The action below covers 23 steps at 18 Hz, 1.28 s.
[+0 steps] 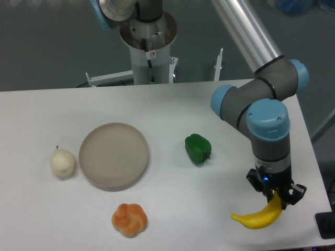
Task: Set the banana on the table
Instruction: 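Hold the yellow banana in the gripper and lift it slightly above the table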
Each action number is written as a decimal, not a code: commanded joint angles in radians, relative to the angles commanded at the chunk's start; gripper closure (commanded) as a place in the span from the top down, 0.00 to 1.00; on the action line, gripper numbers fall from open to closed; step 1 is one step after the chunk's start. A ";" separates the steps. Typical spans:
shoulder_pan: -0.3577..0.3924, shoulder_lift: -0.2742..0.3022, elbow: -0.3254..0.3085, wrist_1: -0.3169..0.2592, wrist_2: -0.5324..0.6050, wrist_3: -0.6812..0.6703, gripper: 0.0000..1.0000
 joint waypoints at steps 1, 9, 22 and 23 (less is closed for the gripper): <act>0.002 0.067 -0.076 -0.011 -0.002 0.008 0.38; 0.003 0.091 -0.104 -0.012 0.003 0.015 0.38; 0.104 0.156 -0.215 -0.009 -0.003 0.236 0.38; 0.116 0.156 -0.221 -0.008 -0.003 0.257 0.38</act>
